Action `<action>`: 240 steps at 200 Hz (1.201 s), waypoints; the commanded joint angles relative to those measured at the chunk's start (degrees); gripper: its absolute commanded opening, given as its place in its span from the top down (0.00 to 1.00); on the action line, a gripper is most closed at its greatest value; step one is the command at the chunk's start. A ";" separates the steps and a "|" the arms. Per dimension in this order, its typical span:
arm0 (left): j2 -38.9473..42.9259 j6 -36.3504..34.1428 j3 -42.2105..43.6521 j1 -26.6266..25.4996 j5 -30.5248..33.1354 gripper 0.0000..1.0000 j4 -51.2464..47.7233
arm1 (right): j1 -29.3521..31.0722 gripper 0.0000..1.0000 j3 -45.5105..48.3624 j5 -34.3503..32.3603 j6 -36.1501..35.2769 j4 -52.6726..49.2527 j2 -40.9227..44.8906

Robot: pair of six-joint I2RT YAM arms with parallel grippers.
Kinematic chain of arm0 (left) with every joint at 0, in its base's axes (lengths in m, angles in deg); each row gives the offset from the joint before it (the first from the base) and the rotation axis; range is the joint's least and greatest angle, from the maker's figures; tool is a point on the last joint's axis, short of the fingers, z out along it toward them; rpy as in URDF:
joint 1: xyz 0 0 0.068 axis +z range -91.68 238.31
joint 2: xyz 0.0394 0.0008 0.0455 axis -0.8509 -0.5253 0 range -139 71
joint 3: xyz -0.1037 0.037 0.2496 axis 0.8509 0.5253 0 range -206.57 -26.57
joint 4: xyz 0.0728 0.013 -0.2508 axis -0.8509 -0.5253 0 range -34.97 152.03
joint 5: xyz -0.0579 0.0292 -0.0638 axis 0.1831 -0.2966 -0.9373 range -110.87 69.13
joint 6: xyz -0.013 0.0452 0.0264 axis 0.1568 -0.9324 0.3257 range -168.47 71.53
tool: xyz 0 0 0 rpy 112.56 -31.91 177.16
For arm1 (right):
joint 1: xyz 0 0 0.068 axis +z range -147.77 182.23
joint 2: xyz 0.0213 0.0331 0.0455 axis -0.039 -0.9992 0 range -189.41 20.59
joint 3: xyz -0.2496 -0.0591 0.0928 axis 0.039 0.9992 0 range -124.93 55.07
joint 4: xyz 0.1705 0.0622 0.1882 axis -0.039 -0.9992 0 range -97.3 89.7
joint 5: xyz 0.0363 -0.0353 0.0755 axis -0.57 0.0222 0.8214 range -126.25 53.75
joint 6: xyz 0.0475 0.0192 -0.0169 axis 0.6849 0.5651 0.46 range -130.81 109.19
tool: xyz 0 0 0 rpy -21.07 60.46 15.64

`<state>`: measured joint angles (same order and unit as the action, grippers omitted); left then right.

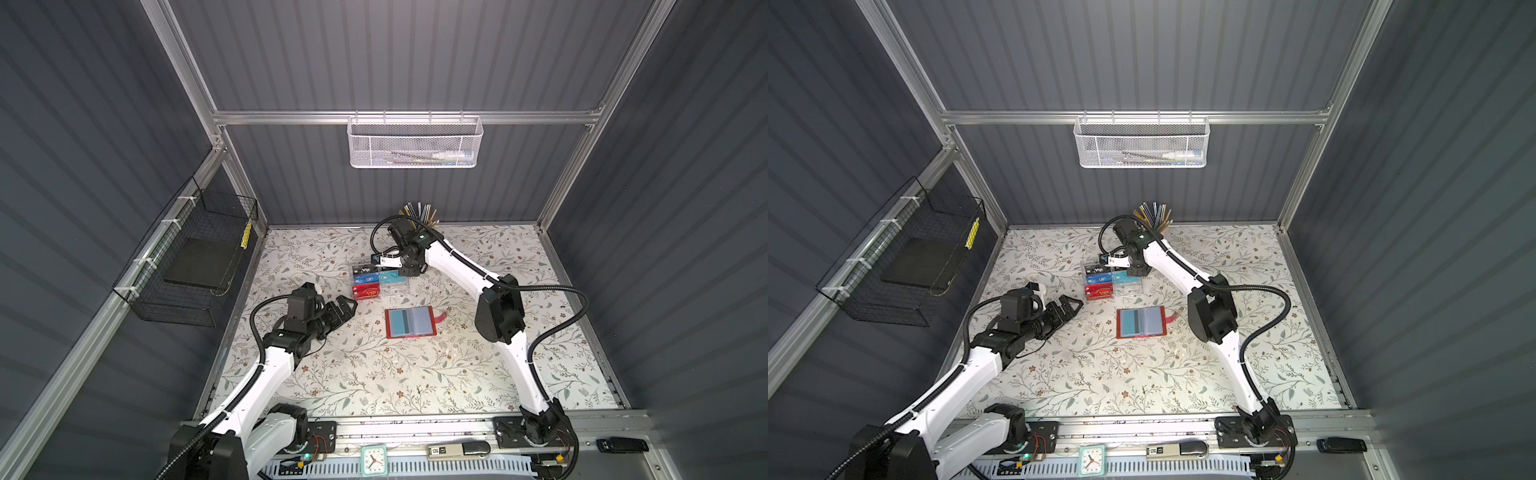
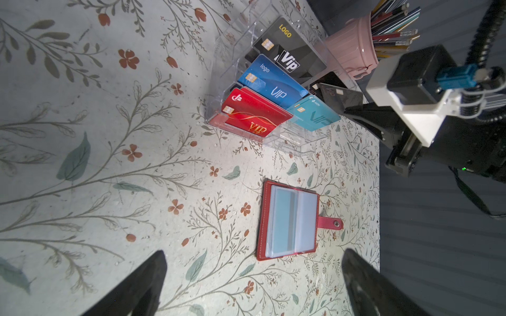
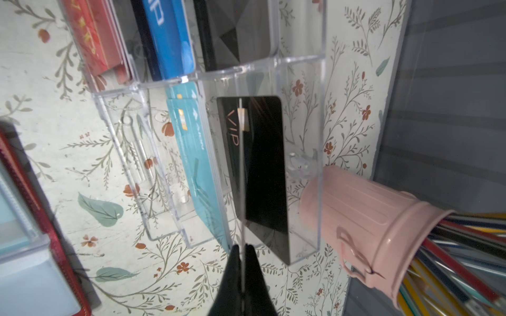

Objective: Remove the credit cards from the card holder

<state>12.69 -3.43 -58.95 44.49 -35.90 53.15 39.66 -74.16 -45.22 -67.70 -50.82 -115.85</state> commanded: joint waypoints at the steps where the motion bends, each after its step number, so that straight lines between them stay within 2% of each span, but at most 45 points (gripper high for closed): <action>1: -0.19 -0.28 1.01 -0.06 -0.97 0.00 0.71 | 0.01 1.00 1.31 -2.74 -1.21 1.14 0.21; 70: -0.20 -0.30 1.14 -0.06 -1.24 0.00 0.98 | 1.23 1.00 3.09 -6.45 -3.12 4.42 -0.41; 129: -0.23 -0.17 1.53 -0.06 -1.41 0.00 1.43 | 2.03 0.90 3.28 -6.87 -3.26 5.39 -0.13; 240: -0.48 0.60 2.15 -0.06 -1.94 0.00 2.56 | 2.05 0.79 3.89 -7.53 -2.78 6.38 1.31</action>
<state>12.48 -3.23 -57.62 44.49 -36.75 54.87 41.43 -70.88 -52.57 -70.89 -44.48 -115.85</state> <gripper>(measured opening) 0.998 0.199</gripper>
